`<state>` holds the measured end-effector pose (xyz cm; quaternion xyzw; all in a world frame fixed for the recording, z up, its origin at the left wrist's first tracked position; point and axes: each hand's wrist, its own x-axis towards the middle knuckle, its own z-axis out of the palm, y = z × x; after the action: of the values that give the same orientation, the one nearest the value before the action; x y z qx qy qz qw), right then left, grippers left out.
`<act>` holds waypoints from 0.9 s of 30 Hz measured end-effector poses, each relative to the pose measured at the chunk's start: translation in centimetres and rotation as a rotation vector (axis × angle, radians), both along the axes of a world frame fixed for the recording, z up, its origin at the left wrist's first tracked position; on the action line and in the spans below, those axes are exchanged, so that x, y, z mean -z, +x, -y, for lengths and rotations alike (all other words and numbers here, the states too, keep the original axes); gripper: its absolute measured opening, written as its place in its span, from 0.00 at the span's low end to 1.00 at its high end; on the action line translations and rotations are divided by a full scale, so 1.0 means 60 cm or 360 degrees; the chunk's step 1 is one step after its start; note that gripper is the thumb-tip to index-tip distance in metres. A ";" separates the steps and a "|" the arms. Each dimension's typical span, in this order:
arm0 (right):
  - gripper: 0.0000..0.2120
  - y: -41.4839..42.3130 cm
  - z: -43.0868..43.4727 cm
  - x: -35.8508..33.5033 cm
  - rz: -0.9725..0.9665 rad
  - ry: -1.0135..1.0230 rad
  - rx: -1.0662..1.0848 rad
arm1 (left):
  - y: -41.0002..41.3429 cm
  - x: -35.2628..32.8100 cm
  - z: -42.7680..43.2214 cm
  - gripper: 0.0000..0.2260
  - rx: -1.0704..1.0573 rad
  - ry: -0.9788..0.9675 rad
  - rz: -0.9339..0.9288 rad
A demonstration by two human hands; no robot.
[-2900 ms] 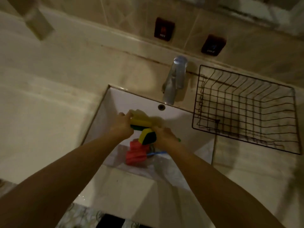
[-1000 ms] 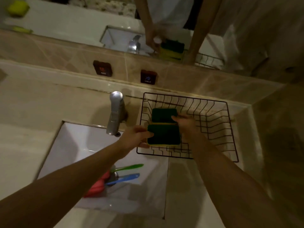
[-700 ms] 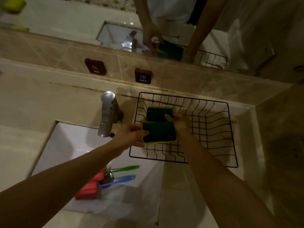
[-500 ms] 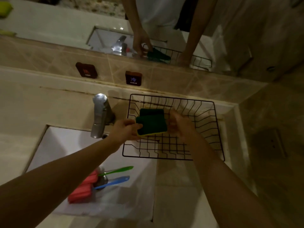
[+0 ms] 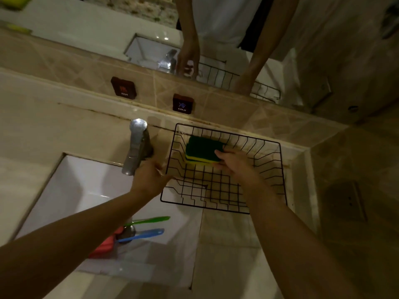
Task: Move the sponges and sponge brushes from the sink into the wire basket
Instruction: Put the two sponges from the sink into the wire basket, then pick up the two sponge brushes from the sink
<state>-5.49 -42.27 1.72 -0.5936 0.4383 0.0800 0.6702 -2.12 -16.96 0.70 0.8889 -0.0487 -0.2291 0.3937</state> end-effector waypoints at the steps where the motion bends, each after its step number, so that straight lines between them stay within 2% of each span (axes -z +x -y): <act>1: 0.19 0.009 -0.003 0.010 -0.0051 -0.0029 -0.0030 | 0.001 -0.001 0.001 0.10 0.0002 -0.0036 -0.0038; 4: 0.19 0.023 -0.004 0.035 -0.0120 -0.0147 -0.0039 | 0.001 -0.004 0.004 0.07 -0.0001 -0.0058 -0.0066; 7: 0.13 0.029 -0.008 0.051 -0.0151 -0.0264 -0.0017 | -0.002 -0.003 0.005 0.12 -0.0014 -0.0053 -0.0101; 10: 0.16 0.028 -0.016 0.054 -0.0211 -0.0808 -0.0150 | -0.009 -0.004 -0.005 0.12 -0.0014 -0.0051 -0.0130; 12: 0.15 0.023 -0.027 0.038 -0.0068 -0.1078 -0.0120 | -0.021 -0.001 -0.022 0.16 -0.0136 -0.0105 -0.0238; 14: 0.08 0.013 -0.044 0.008 0.0135 -0.0964 -0.0034 | -0.041 0.010 -0.052 0.18 -0.0389 -0.0229 -0.0484; 16: 0.06 -0.007 -0.070 -0.029 0.0225 -0.0440 -0.0184 | -0.063 0.030 -0.093 0.18 -0.0657 -0.0287 -0.0751; 18: 0.09 -0.043 -0.102 -0.060 0.0235 0.0074 -0.0653 | -0.091 0.054 -0.137 0.18 -0.0932 -0.0316 -0.0952; 20: 0.11 -0.080 -0.148 -0.064 0.0171 0.0254 -0.1182 | -0.124 0.080 -0.175 0.13 -0.1190 -0.0450 -0.1140; 22: 0.10 -0.108 -0.215 -0.037 0.0093 0.0219 -0.1504 | -0.155 0.101 -0.194 0.06 -0.1315 -0.0616 -0.1338; 23: 0.09 -0.117 -0.251 -0.017 0.0057 0.0094 -0.1587 | -0.169 0.109 -0.197 0.04 -0.1406 -0.0704 -0.1452; 25: 0.09 -0.125 -0.311 0.043 0.0049 -0.0274 -0.1659 | -0.188 0.126 -0.197 0.03 -0.1651 -0.0873 -0.1620; 27: 0.10 -0.124 -0.348 0.105 0.0029 -0.0553 -0.1621 | -0.190 0.143 -0.192 0.05 -0.1830 -0.0996 -0.1653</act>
<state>-12.92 -21.36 -4.59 -0.8339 0.0958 0.3161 0.4421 -13.52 -5.46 -7.90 0.4062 0.5388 -0.3491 0.6502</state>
